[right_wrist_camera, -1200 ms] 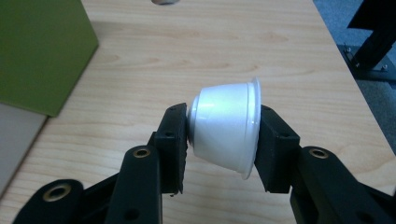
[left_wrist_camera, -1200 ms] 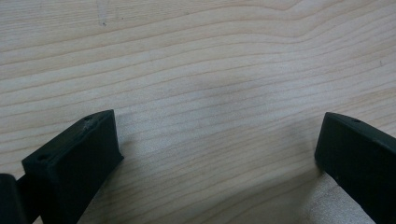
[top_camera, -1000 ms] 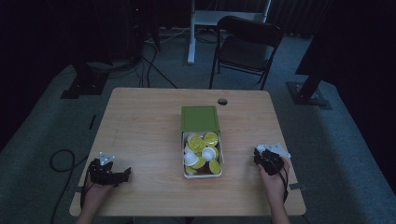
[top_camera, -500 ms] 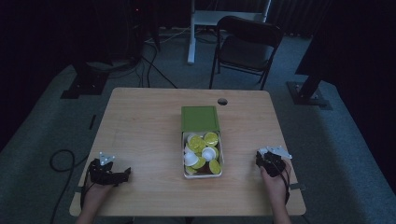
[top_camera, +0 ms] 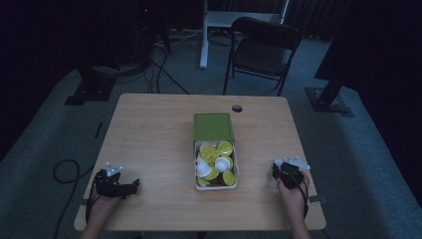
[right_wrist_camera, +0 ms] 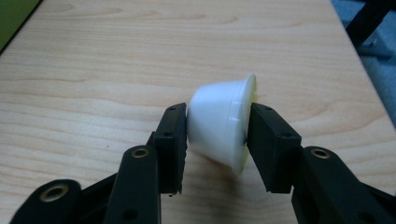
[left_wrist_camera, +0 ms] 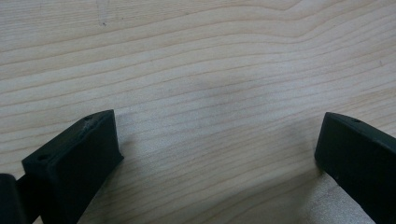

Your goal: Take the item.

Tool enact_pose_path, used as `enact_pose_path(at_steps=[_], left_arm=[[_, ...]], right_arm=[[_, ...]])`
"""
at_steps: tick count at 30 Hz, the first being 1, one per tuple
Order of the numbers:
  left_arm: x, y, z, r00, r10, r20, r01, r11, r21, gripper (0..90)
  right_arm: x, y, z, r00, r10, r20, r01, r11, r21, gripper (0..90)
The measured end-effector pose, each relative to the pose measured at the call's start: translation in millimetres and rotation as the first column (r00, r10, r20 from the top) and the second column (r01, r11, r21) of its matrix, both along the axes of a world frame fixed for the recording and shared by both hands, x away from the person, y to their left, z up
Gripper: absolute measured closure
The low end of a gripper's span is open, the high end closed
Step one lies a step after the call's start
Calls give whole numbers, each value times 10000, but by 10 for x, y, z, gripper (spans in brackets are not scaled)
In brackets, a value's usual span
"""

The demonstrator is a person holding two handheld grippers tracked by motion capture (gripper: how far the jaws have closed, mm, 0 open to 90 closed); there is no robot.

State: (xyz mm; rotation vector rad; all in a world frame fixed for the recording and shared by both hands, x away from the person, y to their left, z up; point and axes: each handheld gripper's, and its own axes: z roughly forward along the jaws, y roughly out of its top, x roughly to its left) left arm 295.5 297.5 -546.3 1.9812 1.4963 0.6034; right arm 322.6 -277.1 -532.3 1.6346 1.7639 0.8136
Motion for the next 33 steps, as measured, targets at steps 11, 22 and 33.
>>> enact_pose_path(at_steps=[11, 22, 33], left_arm=[[0, 0, 0, 10000, -1, -5, 1, 10000, 3, 0], [0, 0, 0, 10000, -5, 1, 5, 10000, 3, 0], [0, 0, 0, 10000, 1, 2, -1, 10000, -1, 0]], right_arm=[[-17, -2, 131, 9986, 447, 288, -460, 9980, 435, 413], [-5, 88, 300, 9953, 829, 505, -858, 9946, 590, 313], [-19, 226, 358, 9842, 1622, 707, -1683, 9815, 910, 234]])
